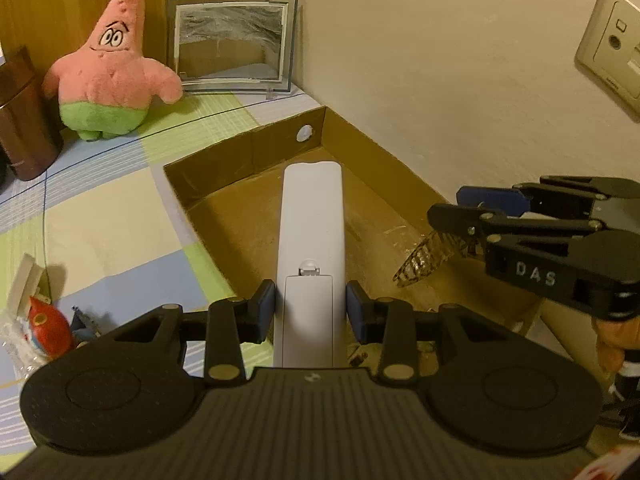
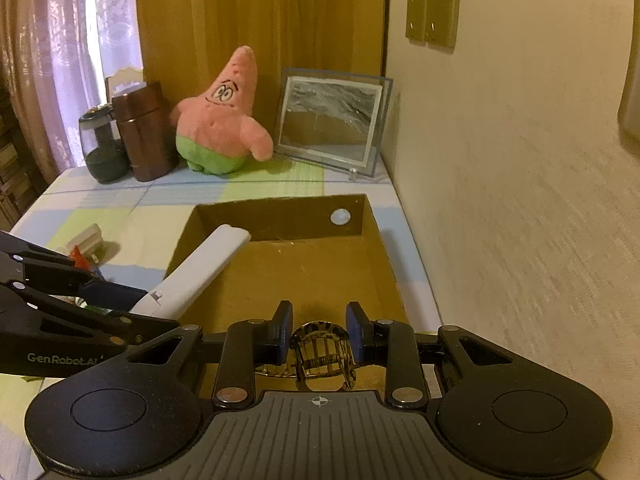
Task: Organize rigid objects
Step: 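Carry the white device and gold clip over the cardboard tray, then open the left gripper to drop the white remote while the right gripper releases the gold clip, then withdraw both open grippers from the tray toward the remaining objects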
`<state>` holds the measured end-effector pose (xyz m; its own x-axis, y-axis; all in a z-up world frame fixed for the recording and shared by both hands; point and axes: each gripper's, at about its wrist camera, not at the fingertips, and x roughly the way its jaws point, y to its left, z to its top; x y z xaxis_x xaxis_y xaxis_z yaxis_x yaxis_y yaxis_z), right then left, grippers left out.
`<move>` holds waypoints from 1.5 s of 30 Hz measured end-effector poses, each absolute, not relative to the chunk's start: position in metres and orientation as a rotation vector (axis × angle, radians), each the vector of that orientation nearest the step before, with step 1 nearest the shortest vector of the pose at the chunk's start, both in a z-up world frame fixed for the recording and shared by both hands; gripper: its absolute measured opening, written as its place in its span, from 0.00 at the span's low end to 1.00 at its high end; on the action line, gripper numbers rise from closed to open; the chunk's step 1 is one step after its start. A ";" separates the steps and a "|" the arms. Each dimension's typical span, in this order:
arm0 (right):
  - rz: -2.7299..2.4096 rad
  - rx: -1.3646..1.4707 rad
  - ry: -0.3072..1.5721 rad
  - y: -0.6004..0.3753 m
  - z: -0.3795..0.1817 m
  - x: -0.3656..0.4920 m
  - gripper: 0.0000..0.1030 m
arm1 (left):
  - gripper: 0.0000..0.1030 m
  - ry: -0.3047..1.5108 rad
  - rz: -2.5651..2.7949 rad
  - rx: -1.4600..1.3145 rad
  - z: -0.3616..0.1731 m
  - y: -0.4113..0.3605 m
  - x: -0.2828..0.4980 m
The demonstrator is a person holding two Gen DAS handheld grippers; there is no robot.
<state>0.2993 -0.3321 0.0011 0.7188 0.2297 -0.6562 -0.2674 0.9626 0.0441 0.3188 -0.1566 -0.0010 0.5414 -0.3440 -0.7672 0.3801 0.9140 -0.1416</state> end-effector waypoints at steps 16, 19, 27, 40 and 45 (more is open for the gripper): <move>0.252 -0.036 0.760 -0.339 -0.022 0.320 0.25 | 0.33 0.885 -0.422 0.025 -0.013 -0.163 0.337; 0.252 -0.035 0.763 -0.339 -0.024 0.320 0.25 | 0.33 0.877 -0.406 0.017 -0.013 -0.155 0.333; 0.256 -0.032 0.772 -0.336 -0.029 0.320 0.25 | 0.33 0.870 -0.382 -0.002 -0.009 -0.139 0.322; 0.217 0.036 0.773 -0.340 -0.025 0.323 0.33 | 0.35 0.875 -0.378 -0.019 -0.011 -0.132 0.313; 0.205 0.049 0.757 -0.345 -0.017 0.315 0.47 | 0.40 0.869 -0.373 -0.009 -0.009 -0.125 0.304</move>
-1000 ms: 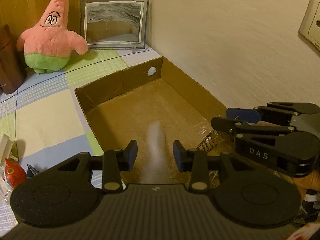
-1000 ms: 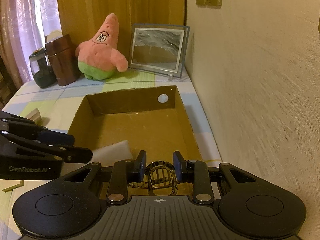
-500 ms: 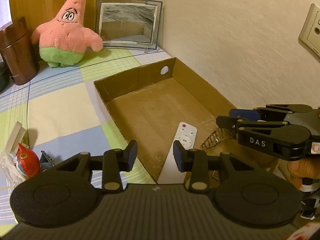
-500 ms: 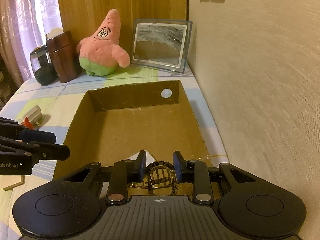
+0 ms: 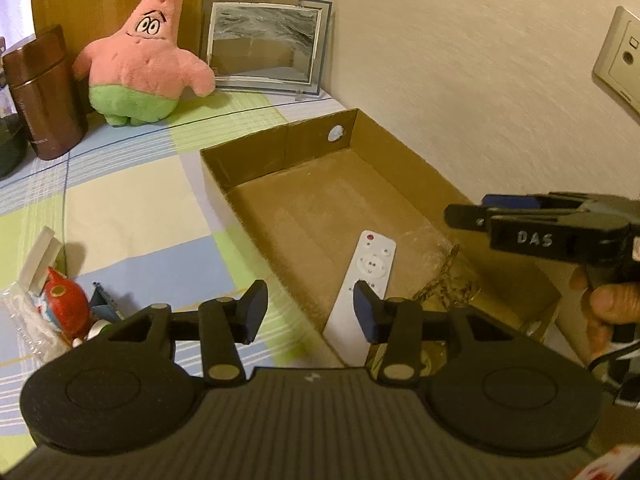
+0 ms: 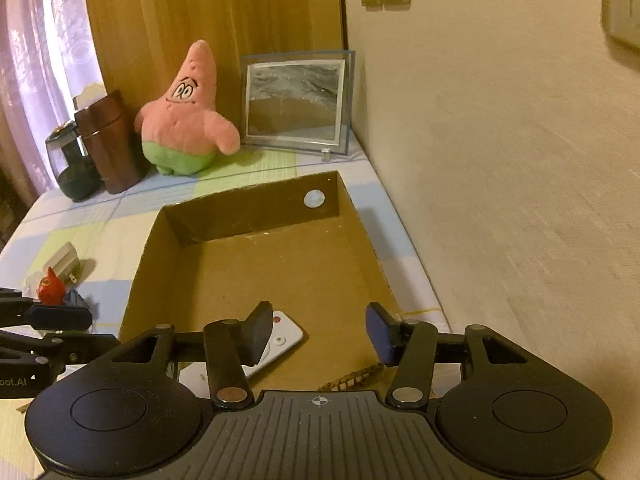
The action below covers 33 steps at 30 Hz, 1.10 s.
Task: Organize rigid objects
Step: 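Withdraw both open grippers from the tray toward the remaining objects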
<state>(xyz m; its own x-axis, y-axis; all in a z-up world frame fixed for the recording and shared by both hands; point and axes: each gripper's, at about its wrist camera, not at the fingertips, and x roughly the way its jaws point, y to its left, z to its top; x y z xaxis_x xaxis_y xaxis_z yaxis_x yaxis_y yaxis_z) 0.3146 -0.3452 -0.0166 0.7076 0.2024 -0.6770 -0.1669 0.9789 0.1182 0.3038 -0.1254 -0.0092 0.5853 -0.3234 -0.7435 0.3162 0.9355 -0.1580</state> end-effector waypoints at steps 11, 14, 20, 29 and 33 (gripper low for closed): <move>0.192 0.074 0.795 -0.334 -0.001 0.273 0.55 | 0.53 0.864 -0.344 -0.010 -0.001 -0.100 0.268; 0.203 0.075 0.802 -0.326 0.004 0.259 0.59 | 0.60 0.853 -0.330 -0.009 0.003 -0.091 0.254; 0.239 0.075 0.797 -0.307 0.015 0.232 0.65 | 0.71 0.838 -0.301 -0.015 0.011 -0.068 0.222; 0.297 0.056 0.792 -0.272 0.023 0.203 0.73 | 0.81 0.827 -0.260 0.010 0.020 -0.027 0.181; 0.329 0.036 0.788 -0.253 0.027 0.189 0.74 | 0.83 0.820 -0.234 0.026 0.022 -0.007 0.164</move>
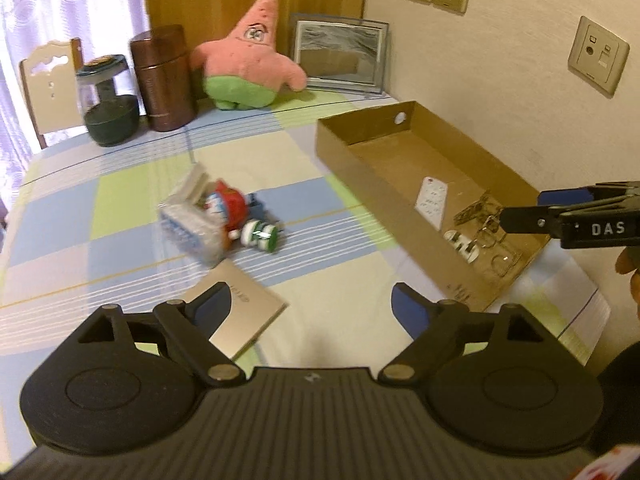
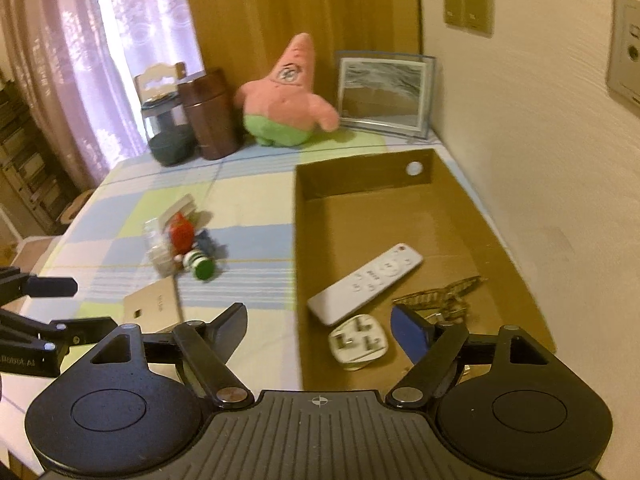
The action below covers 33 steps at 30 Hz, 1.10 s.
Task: Organize rigid objects
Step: 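Withdraw both open grippers from the tray toward the remaining objects, then lower the right gripper onto the gold TP-LINK plate and close on it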
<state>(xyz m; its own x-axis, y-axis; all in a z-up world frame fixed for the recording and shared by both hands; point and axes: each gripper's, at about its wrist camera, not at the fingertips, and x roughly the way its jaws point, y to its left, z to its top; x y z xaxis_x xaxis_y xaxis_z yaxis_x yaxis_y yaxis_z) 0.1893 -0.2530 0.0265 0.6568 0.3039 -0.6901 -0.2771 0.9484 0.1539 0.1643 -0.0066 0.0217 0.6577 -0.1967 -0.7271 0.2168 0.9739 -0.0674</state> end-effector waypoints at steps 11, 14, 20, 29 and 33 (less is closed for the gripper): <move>0.429 -0.035 0.785 -0.202 0.016 0.167 0.75 | 0.83 0.787 -0.146 0.015 0.025 0.047 0.136; 0.446 -0.055 0.781 -0.189 0.013 0.164 0.76 | 0.83 0.768 -0.124 0.011 0.025 0.061 0.130; 0.499 -0.092 0.757 -0.166 0.005 0.158 0.76 | 0.83 0.767 -0.096 0.038 0.020 0.081 0.124; 0.546 -0.096 0.757 -0.142 -0.004 0.157 0.76 | 0.83 0.781 -0.066 0.050 0.009 0.105 0.125; 0.555 -0.097 0.756 -0.134 -0.009 0.159 0.76 | 0.83 0.789 -0.065 0.062 0.004 0.112 0.128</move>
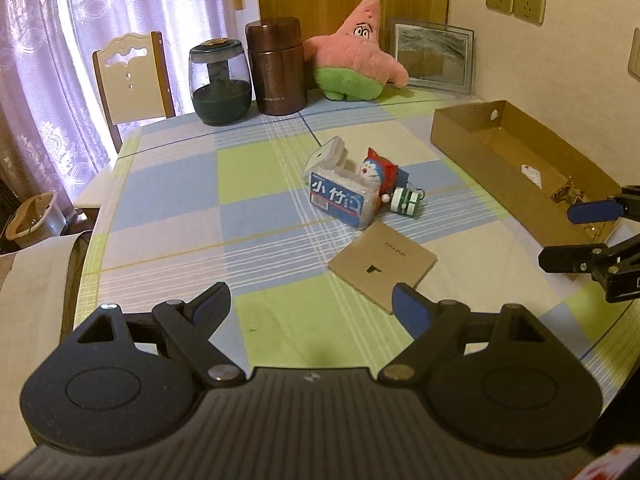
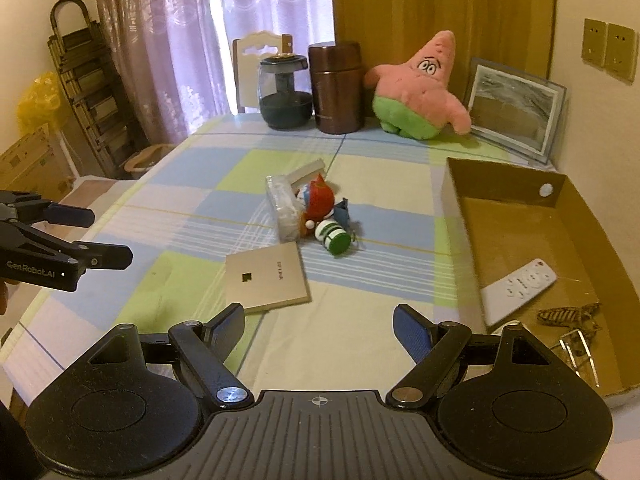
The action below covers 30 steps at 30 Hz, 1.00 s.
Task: Organize rigid objects
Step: 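Lower the right gripper onto the gold TP-LINK plate and close on it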
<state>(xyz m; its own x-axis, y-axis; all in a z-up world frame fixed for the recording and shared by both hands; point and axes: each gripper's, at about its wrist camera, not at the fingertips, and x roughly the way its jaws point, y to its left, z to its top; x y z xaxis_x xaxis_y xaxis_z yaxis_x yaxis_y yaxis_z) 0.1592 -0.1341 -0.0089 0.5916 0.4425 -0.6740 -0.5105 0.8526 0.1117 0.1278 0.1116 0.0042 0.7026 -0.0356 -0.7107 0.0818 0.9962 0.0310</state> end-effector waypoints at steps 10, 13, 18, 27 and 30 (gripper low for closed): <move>0.587 -0.105 0.761 -0.105 -0.028 0.171 0.76 | 0.83 0.807 -0.070 0.084 -0.014 0.126 0.140; 0.603 -0.114 0.762 -0.094 -0.038 0.177 0.76 | 0.83 0.816 -0.086 0.074 -0.023 0.131 0.146; 0.631 -0.111 0.772 -0.077 -0.056 0.190 0.77 | 0.83 0.825 -0.088 0.035 -0.038 0.144 0.160; 0.668 -0.133 0.760 -0.052 -0.076 0.217 0.91 | 0.83 0.831 -0.073 -0.006 -0.059 0.158 0.181; 0.678 -0.147 0.771 -0.045 -0.081 0.224 0.94 | 0.83 0.827 -0.066 -0.010 -0.063 0.161 0.186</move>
